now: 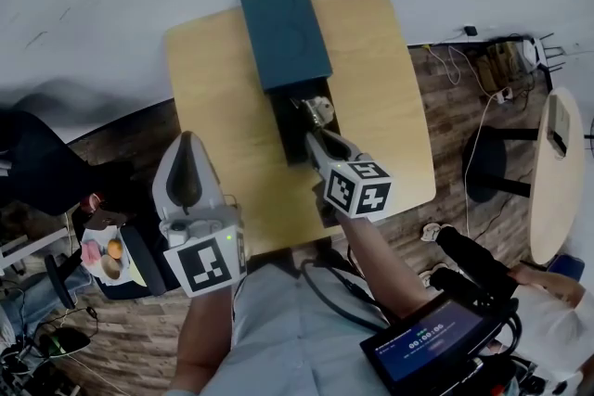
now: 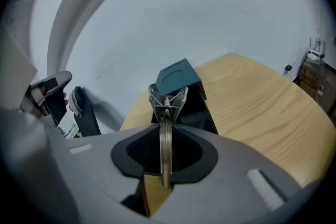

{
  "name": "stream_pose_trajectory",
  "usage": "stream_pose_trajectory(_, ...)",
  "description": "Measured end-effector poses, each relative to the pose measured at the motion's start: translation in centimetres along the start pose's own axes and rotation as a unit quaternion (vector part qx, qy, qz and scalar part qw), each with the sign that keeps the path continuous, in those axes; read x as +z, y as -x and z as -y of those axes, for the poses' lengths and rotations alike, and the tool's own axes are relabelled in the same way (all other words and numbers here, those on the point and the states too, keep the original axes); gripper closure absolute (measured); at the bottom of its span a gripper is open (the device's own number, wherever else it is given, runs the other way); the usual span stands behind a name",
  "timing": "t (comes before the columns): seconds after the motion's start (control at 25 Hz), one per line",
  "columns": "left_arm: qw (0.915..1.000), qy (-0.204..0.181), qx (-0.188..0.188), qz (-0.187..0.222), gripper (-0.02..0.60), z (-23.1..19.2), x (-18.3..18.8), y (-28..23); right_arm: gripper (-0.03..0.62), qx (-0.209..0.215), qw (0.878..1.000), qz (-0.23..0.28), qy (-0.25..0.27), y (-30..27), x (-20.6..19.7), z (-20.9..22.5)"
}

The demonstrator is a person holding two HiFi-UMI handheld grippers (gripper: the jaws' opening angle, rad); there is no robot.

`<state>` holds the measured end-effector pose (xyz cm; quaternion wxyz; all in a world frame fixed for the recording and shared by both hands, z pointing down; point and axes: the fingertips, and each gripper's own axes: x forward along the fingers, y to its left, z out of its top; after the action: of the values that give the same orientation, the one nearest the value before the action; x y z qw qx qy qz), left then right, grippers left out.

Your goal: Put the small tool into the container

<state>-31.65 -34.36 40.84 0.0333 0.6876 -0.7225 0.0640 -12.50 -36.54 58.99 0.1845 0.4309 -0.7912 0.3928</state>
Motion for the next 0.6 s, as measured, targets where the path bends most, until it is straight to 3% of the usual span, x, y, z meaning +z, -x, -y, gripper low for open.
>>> stream_pose_trajectory(0.6,1.0,0.003,0.006,-0.003,0.571,-1.1,-0.5,-1.2,0.523,-0.01,1.0,-0.026,-0.009,-1.8,-0.1,0.6)
